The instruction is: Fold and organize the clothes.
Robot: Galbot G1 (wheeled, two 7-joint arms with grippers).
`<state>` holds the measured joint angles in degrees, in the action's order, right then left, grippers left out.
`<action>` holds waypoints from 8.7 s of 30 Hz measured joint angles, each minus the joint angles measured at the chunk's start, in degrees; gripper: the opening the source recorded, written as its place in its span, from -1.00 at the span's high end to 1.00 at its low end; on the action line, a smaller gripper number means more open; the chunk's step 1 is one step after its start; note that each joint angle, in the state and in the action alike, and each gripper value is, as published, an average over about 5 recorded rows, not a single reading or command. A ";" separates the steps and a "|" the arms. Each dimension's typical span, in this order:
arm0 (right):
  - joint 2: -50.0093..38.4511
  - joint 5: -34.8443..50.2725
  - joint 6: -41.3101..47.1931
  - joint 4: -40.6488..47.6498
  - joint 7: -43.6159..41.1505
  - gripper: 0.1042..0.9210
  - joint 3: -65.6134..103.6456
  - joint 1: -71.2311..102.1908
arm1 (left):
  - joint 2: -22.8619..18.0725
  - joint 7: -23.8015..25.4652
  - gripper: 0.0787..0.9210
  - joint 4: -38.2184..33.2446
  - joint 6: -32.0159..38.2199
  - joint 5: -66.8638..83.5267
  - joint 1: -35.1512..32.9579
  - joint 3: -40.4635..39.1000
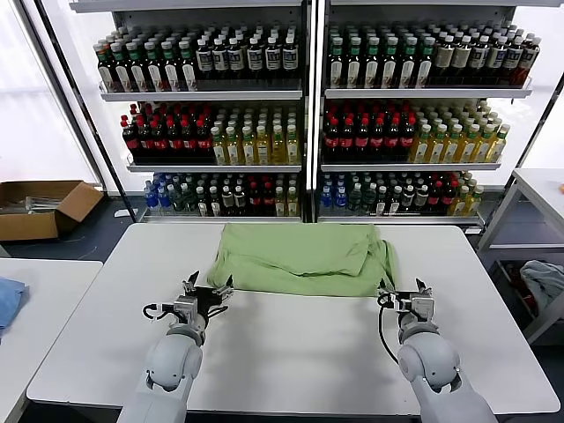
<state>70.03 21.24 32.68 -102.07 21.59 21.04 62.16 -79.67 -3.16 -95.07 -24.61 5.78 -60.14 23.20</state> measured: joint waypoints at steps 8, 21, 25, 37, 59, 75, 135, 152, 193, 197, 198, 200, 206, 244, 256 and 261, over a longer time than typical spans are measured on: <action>1.56 -0.81 0.10 2.25 -0.26 -0.60 -0.66 -0.59 | 0.29 -0.10 -0.72 2.95 -0.03 0.06 1.65 0.18; 2.43 -1.20 -0.64 4.55 -1.06 0.32 -0.68 0.43 | 0.48 0.26 0.13 6.66 -0.44 0.11 2.27 -0.37; 2.36 -1.38 -0.76 4.42 -1.35 0.60 -0.65 1.10 | 0.48 0.30 0.40 6.68 -0.42 -0.25 1.79 -0.78; 1.87 -2.45 -0.95 1.35 -1.97 0.95 0.18 3.67 | 0.07 0.72 0.99 4.78 0.03 -1.17 -0.43 -1.09; -1.33 -5.29 0.21 -22.55 4.84 0.95 3.44 28.43 | 2.34 -1.79 0.99 -25.05 -0.45 -3.87 -26.31 2.63; -1.67 -5.31 0.35 -30.92 10.02 0.12 3.00 37.90 | 0.07 -3.58 0.57 -34.15 1.72 -6.31 -41.74 0.37; 4.74 -1.62 -2.67 37.72 -13.73 -0.76 -10.79 -33.09 | 7.54 5.76 -0.77 15.94 -4.12 10.14 15.75 -6.82; 6.20 -2.71 -3.54 41.17 -14.09 -0.63 -9.49 -31.90 | 6.54 5.56 -0.41 17.65 -5.11 10.57 15.99 -8.30; 2.31 -2.11 -4.43 17.96 -13.47 1.00 -6.62 -22.02 | 5.24 6.14 0.98 9.17 3.14 11.97 9.69 -5.48; 1.76 -2.51 -4.42 13.78 -12.85 1.00 -5.79 -20.13 | 5.75 6.28 0.98 6.97 4.16 11.94 8.52 -4.78; 1.62 -2.63 -4.39 12.72 -12.69 1.00 -5.56 -19.49 | 5.90 6.32 0.98 6.41 4.33 11.88 8.17 -4.58; 1.38 -2.84 -4.31 10.51 -12.37 1.00 -5.04 -17.93 | 6.24 6.35 0.98 5.21 4.64 11.66 7.34 -4.16; 0.96 -3.45 -4.03 3.87 -11.19 1.00 -2.94 -11.53 | 7.07 6.40 0.98 0.70 5.18 10.69 3.40 -2.90; 1.07 -8.15 -1.03 -17.30 -4.68 1.00 3.47 19.75 | 4.65 9.28 0.98 -15.97 7.82 1.16 -21.88 3.51; 1.95 -11.90 -1.07 -15.73 -3.76 0.99 1.92 21.57 | 3.91 9.15 0.73 -14.77 8.27 -0.96 -21.23 3.68; 2.14 -13.13 -1.32 -15.43 -2.92 0.75 2.04 21.94 | 3.75 8.85 0.40 -15.28 8.34 -1.66 -20.86 3.86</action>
<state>72.17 8.10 31.37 -117.50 18.68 23.09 84.10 -75.92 5.69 -110.35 -16.27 4.11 -81.00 27.06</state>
